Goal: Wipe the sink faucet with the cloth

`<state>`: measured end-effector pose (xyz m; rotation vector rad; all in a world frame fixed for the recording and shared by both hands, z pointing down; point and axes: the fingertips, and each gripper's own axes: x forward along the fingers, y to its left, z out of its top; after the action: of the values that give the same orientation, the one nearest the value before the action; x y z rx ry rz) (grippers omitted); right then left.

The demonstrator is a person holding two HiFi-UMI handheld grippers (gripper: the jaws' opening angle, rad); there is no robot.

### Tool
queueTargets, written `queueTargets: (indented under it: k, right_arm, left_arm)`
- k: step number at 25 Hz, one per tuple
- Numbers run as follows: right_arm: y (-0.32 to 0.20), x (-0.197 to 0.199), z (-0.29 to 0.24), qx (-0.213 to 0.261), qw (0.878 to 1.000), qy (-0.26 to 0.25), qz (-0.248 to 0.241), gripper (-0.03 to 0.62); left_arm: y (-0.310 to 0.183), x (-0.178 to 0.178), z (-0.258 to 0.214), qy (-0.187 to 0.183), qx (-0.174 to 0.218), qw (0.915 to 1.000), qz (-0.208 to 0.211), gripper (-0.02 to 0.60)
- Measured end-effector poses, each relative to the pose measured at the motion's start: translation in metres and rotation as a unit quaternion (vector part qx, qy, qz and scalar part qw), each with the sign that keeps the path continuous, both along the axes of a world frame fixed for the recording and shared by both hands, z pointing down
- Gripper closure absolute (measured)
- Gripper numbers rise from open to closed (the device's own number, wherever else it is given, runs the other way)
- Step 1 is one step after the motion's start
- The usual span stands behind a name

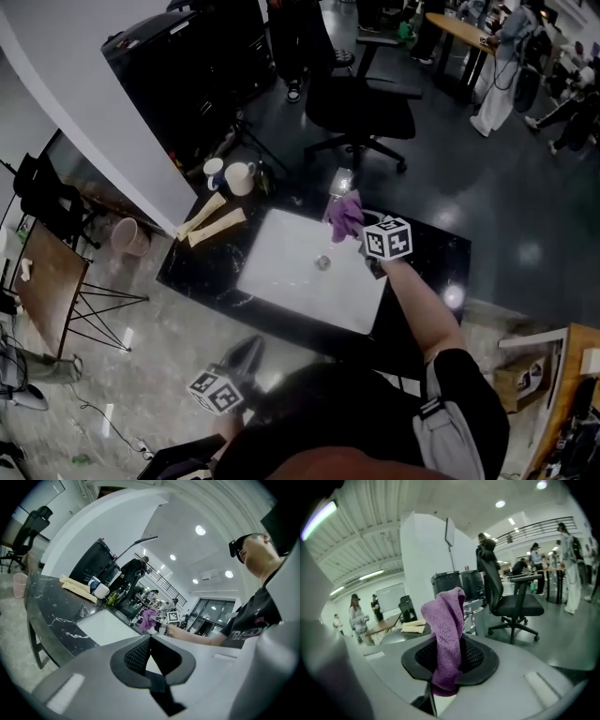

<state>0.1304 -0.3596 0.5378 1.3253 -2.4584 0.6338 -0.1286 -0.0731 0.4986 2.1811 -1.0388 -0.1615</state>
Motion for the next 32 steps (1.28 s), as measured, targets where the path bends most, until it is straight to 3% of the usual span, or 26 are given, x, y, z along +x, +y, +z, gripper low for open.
queueTargets:
  k: [3,6,11,16,22,27,32]
  right_arm:
    - [-0.031,0.04,-0.007,-0.001,0.994,-0.065,0.086,0.499]
    - [-0.06,0.051,0.001,-0.013,0.99,-0.097,0.106,0.499]
    - [-0.085,0.05,0.046,-0.047,0.993,-0.044,0.1,0.5]
    - [-0.094,0.049,0.113,-0.123,0.988,0.008,0.091,0.5]
    - [-0.097,0.049,0.122,-0.155,0.985,0.021,0.073,0.5]
    - [-0.098,0.05,0.081,-0.09,0.995,0.016,0.046,0.5]
    - [-0.094,0.046,0.003,0.031,0.995,0.083,-0.034,0.5]
  left_arm:
    - [0.003,-0.005,0.001,-0.001,-0.003,0.9999,-0.017,0.581]
    - [0.004,-0.007,0.003,-0.006,-0.012,0.9994,-0.031,0.581]
    - [0.007,-0.009,0.013,-0.014,-0.035,0.9976,-0.058,0.581]
    - [0.007,-0.011,0.027,-0.018,-0.059,0.995,-0.079,0.581]
    - [0.004,-0.007,0.027,-0.022,-0.061,0.9945,-0.081,0.581]
    - [0.002,-0.005,0.022,-0.023,-0.058,0.9955,-0.072,0.581]
    - [0.001,-0.006,0.017,-0.016,-0.037,0.9977,-0.054,0.581]
